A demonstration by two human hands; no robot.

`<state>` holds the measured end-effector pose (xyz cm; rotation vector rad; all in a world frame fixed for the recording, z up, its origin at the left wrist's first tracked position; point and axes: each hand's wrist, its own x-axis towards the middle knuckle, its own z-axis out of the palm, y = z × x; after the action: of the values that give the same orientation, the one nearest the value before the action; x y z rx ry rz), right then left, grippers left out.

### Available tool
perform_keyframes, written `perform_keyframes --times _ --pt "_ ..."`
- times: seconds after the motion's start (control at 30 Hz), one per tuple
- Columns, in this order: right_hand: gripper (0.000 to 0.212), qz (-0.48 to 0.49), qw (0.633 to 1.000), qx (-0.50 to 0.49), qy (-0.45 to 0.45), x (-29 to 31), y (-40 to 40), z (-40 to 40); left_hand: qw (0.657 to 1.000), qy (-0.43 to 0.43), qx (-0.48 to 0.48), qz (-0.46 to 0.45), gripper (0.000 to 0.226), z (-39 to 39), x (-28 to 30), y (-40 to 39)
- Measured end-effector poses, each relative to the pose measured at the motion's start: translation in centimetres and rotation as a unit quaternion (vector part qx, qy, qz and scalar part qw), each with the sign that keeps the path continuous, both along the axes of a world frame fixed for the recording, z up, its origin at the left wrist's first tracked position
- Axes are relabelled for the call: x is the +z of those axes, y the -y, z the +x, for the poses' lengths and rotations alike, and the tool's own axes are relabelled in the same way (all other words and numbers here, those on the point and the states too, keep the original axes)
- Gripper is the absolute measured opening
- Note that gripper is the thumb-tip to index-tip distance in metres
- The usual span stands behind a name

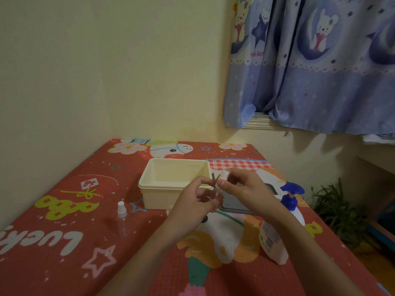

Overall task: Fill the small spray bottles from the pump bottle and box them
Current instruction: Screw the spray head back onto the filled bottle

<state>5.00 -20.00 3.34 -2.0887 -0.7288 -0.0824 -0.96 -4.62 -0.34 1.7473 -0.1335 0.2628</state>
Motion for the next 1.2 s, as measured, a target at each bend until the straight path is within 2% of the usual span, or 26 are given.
perform_keyframes --times 0.1,0.23,0.33,0.4,0.5,0.63,0.77,0.87,1.0,1.1,1.2 --pt "0.023 0.021 1.000 -0.005 -0.004 -0.3 -0.1 0.1 1.000 0.009 0.000 0.007 0.026 -0.2 -0.1 0.2" --pt "0.043 0.051 0.998 -0.025 -0.008 -1.0 -0.4 0.3 1.000 0.023 -0.004 0.013 0.029 -0.3 -0.2 0.6" --pt "0.046 0.047 0.998 -0.042 -0.009 -1.1 -0.5 0.0 0.999 0.034 -0.003 0.011 0.025 -0.2 -0.3 0.9" --pt "0.040 0.059 0.998 -0.029 -0.015 -0.9 -0.2 -0.3 0.999 0.035 -0.004 -0.006 0.025 -0.1 -0.4 1.0" --pt "0.016 0.079 0.996 0.007 -0.030 -0.4 0.5 -0.6 0.999 0.035 -0.010 -0.019 0.027 0.0 -0.3 1.1" --pt "0.008 0.064 0.998 -0.001 -0.017 -0.7 0.8 -0.4 0.999 0.024 -0.018 -0.041 0.027 -0.1 -0.3 1.4" --pt "0.027 0.101 0.993 -0.032 -0.045 -1.2 0.5 -0.3 0.999 0.023 -0.025 -0.037 0.033 -0.2 -0.5 1.8" --pt "0.033 0.087 0.995 -0.038 -0.044 -1.4 0.1 -0.5 0.999 0.031 -0.029 -0.025 0.028 -0.2 -0.4 2.0" --pt "0.020 0.102 0.993 0.011 -0.067 -1.2 0.7 -0.7 0.998 0.018 -0.036 -0.042 0.022 0.3 -0.5 1.9" --pt "0.011 0.093 0.994 0.004 -0.060 -1.2 1.1 -0.6 0.998 0.006 -0.043 -0.047 0.027 0.3 -0.5 1.8" --pt "0.018 0.110 0.991 -0.022 -0.069 -1.4 0.9 -0.7 0.998 0.011 -0.043 -0.036 0.034 0.3 -0.6 2.0"
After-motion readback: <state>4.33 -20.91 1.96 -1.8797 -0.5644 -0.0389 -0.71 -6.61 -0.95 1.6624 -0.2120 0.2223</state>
